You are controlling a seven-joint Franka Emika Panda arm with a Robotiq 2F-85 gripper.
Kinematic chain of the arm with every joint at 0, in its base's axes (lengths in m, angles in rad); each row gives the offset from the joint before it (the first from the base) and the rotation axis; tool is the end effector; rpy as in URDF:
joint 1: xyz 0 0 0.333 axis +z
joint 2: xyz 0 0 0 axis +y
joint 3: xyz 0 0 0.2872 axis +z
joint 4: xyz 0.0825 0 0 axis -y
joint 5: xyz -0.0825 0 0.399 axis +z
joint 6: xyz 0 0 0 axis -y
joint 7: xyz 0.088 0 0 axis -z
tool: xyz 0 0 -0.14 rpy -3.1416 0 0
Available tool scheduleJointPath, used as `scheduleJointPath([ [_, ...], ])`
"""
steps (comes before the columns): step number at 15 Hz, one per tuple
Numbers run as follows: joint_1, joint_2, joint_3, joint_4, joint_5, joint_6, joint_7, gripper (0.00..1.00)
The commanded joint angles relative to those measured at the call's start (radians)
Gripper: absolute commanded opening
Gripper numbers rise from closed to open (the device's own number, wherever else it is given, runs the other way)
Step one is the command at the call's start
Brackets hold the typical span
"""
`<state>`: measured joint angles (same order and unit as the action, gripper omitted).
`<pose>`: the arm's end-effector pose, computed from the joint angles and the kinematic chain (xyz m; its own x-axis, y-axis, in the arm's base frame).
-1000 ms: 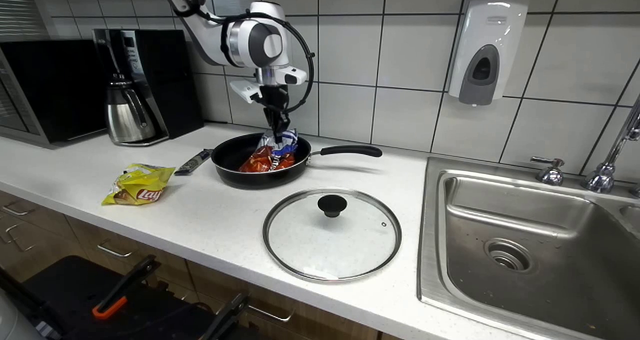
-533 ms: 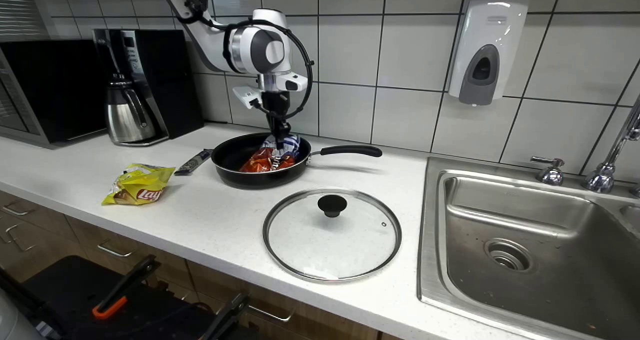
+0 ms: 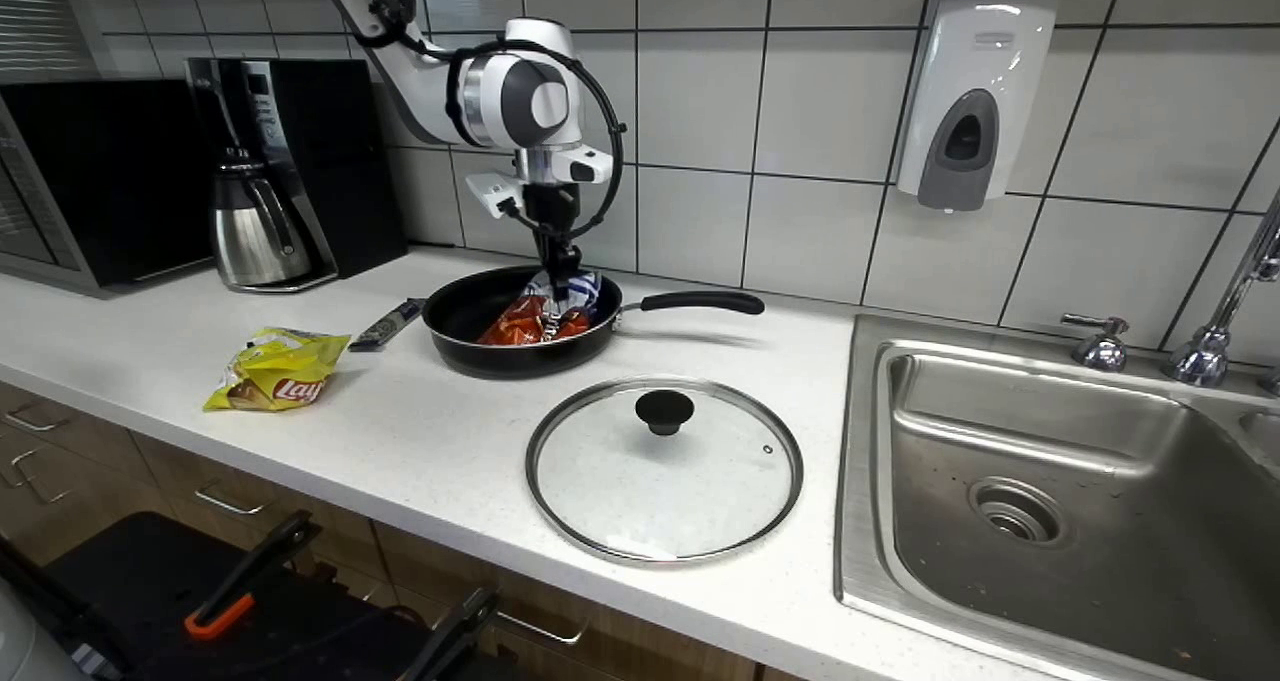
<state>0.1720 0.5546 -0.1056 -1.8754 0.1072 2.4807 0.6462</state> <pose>0.6384 0.0442 0.1519 0.7979 -0.6018 0.0349 -0.6003 -0.7985 -0.0448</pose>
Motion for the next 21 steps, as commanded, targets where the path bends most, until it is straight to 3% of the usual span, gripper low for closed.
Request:
scheduleJointPath([
  [1,0.015,-0.03,-0.008,-0.02,-0.029,-0.008,0.036,0.45],
  [7,0.035,-0.051,-0.013,-0.031,-0.054,-0.003,0.047,0.9],
  [9,0.041,-0.065,-0.013,-0.036,-0.071,-0.002,0.055,1.0],
  [21,0.112,-0.191,0.02,-0.101,-0.19,-0.02,0.108,1.0],
])
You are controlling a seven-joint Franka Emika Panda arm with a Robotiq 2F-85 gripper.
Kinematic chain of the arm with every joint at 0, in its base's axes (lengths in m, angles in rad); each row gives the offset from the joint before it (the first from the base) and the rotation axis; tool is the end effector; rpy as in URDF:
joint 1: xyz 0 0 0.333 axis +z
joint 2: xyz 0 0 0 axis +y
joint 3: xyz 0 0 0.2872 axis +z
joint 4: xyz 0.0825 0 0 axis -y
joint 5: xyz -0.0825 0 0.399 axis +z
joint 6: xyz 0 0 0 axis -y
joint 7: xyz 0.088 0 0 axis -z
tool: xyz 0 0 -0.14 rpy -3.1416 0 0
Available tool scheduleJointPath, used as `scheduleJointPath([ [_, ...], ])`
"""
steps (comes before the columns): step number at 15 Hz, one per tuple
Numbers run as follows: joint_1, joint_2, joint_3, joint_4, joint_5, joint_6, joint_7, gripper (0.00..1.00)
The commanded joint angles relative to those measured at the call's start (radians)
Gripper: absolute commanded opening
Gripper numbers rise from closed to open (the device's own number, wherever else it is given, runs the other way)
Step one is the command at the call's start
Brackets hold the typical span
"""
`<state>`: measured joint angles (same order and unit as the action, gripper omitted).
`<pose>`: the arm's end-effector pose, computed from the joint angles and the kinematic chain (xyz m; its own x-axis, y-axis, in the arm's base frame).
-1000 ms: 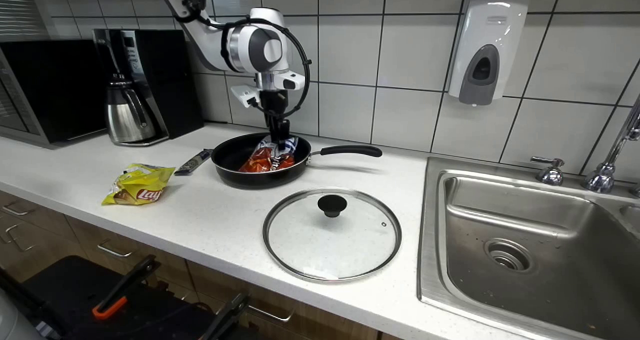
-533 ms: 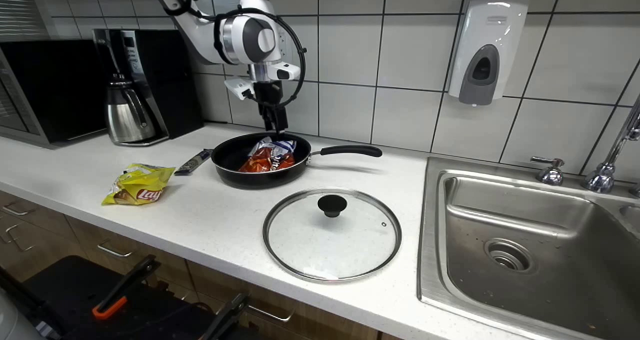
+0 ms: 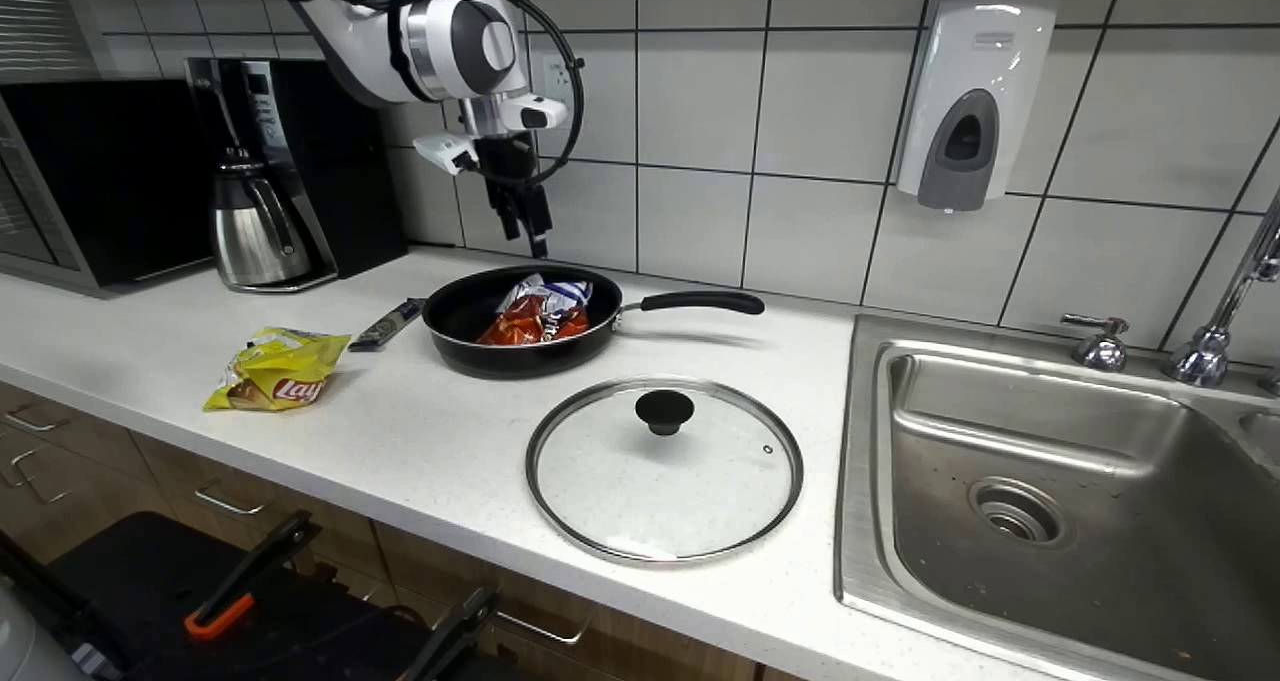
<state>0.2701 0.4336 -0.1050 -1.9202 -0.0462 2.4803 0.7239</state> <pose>0.6331 0.1055 0.2097 0.8618 -0.4861 0.1452 -0.4878 -0.8726 -0.0259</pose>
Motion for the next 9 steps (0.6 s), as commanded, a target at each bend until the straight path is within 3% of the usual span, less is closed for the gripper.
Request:
scheduleJointPath([
  [1,0.017,-0.081,0.029,-0.066,-0.036,-0.023,0.024,1.0],
  [9,0.012,-0.139,0.131,-0.099,0.002,-0.097,-0.024,1.0],
])
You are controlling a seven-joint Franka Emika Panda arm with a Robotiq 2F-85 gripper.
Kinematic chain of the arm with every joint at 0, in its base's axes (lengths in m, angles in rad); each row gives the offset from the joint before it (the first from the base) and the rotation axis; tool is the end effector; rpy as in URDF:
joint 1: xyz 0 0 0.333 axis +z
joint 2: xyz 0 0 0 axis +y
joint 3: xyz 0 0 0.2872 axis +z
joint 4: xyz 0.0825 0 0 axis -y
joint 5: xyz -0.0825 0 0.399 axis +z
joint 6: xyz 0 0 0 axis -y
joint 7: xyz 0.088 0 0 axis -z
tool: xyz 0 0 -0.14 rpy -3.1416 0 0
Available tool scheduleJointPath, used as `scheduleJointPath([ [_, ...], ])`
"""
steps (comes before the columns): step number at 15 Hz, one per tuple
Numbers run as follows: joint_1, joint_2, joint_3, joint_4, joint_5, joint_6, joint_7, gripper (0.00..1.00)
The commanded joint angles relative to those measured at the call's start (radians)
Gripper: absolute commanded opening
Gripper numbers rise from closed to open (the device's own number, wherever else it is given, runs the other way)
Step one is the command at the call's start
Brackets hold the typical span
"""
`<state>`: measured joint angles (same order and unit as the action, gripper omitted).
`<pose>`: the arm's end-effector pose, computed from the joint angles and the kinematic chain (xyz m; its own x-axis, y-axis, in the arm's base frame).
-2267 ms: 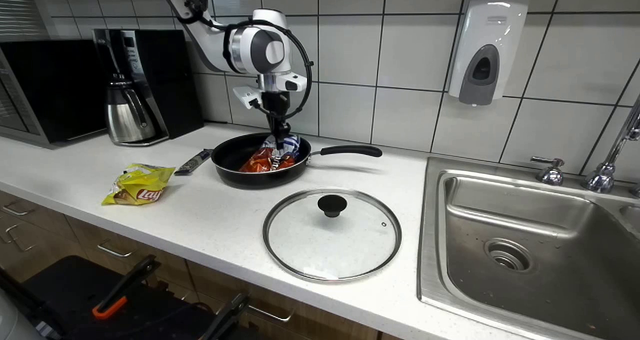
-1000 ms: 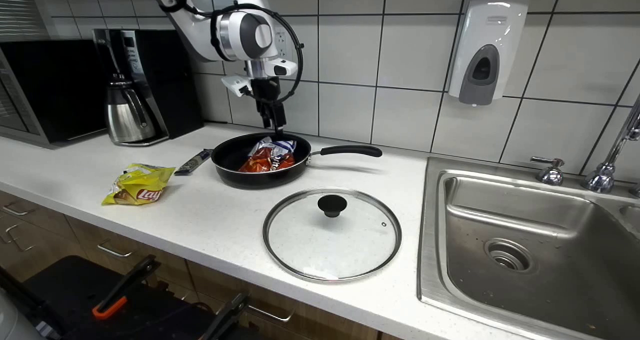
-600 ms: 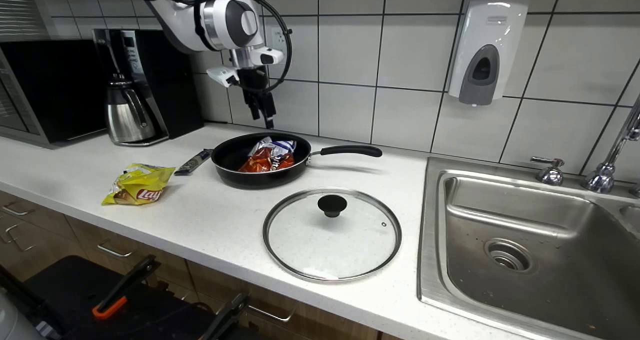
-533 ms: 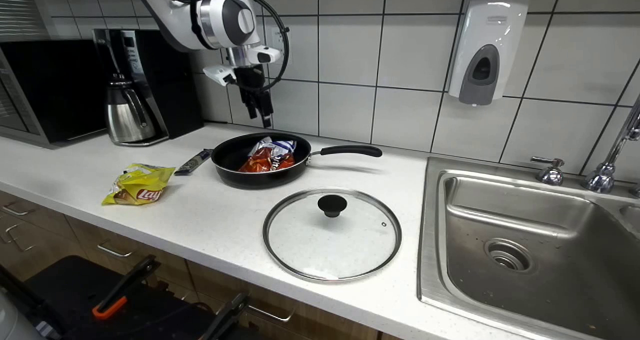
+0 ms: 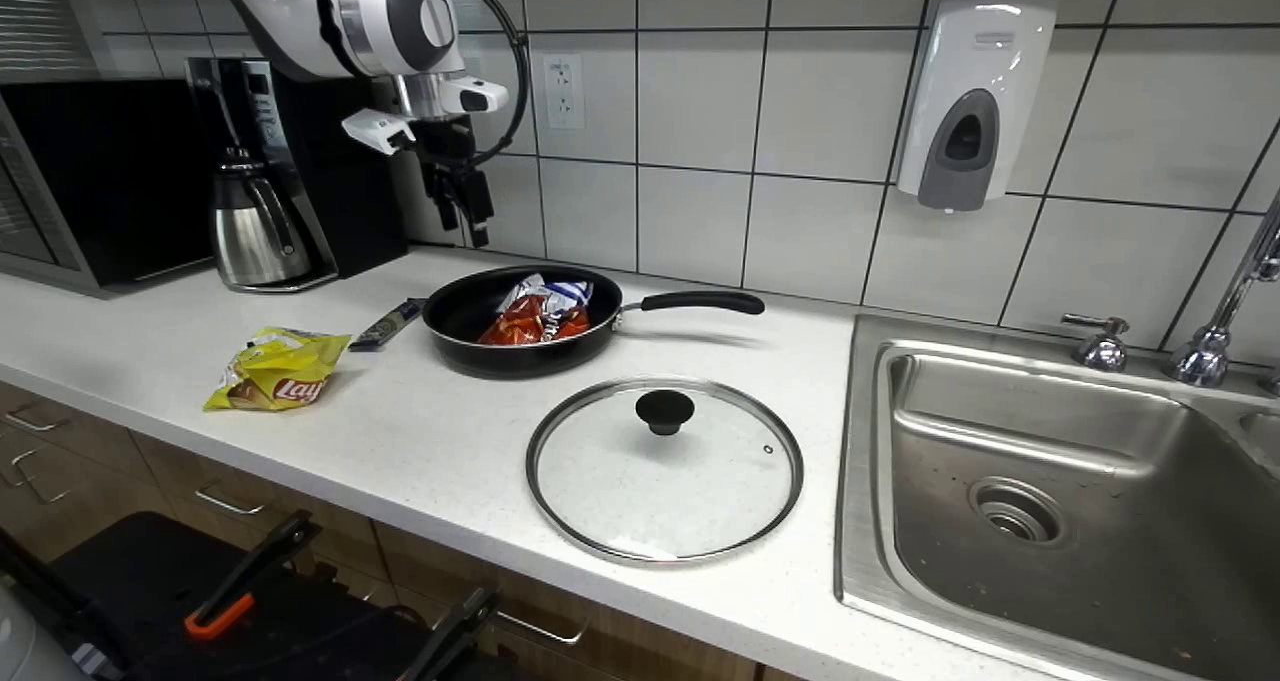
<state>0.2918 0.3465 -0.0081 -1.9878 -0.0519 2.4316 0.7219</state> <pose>0.5971 0.1728 0.2281 0.9160 -0.3889 0.0989 -0.3876 -0.9212 -0.0334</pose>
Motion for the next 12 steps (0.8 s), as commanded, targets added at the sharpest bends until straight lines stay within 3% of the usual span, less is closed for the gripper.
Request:
scheduleJointPath([
  [1,-0.01,-0.054,0.048,-0.031,0.011,-0.061,-0.033,1.0],
  [7,0.02,-0.046,0.107,-0.017,-0.021,-0.143,-0.079,1.0],
  [12,0.058,-0.047,0.153,-0.033,-0.052,-0.145,-0.18,1.0],
])
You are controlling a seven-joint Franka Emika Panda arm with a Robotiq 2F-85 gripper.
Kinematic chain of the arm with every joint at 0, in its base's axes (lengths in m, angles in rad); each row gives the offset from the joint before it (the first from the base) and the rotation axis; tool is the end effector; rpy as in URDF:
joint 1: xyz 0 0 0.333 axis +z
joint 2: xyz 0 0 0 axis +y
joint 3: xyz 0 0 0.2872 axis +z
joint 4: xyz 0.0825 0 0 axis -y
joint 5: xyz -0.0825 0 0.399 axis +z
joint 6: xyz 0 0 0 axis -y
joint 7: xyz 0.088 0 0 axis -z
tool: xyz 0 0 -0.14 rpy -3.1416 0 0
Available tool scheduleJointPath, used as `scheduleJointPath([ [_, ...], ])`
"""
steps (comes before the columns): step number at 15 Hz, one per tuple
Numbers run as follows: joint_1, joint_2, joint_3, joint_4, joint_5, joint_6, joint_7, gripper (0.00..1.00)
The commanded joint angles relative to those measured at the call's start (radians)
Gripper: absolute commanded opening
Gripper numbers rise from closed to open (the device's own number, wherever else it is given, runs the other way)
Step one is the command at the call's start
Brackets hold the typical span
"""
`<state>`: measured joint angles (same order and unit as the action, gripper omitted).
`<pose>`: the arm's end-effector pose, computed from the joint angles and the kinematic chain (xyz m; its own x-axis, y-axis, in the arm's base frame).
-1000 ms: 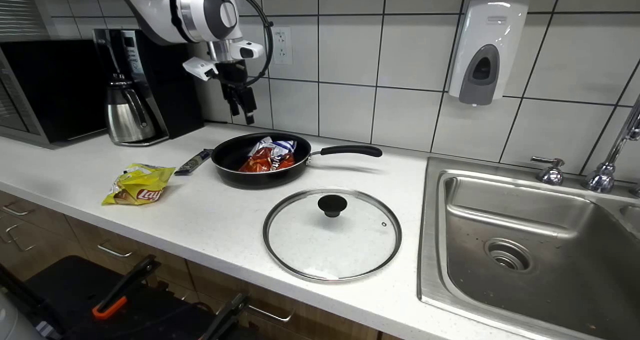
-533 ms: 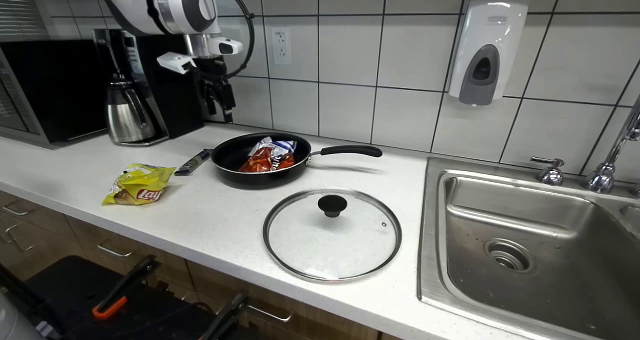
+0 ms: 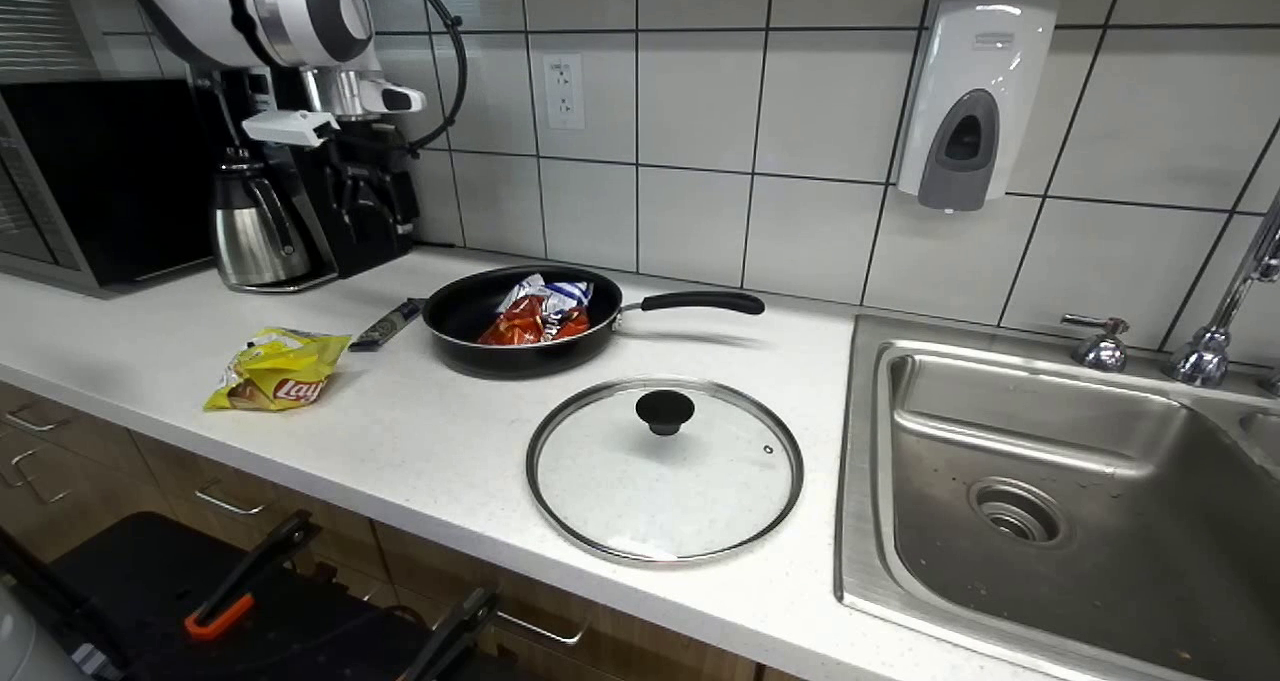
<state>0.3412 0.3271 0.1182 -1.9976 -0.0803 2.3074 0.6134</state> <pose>0.5425 0.2647 0.2253 0.9944 -0.1054 -0.0001 -0.1053 -0.9941 0.0255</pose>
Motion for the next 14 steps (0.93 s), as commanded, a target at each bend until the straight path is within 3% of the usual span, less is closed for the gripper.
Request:
scheduleJointPath([
  [1,0.01,-0.029,0.04,-0.029,-0.014,-0.017,-0.109,1.0],
  [8,-0.015,-0.024,0.128,-0.048,0.073,-0.032,-0.456,1.0],
  [14,-0.03,-0.026,0.163,-0.071,0.115,-0.122,-0.723,1.0],
])
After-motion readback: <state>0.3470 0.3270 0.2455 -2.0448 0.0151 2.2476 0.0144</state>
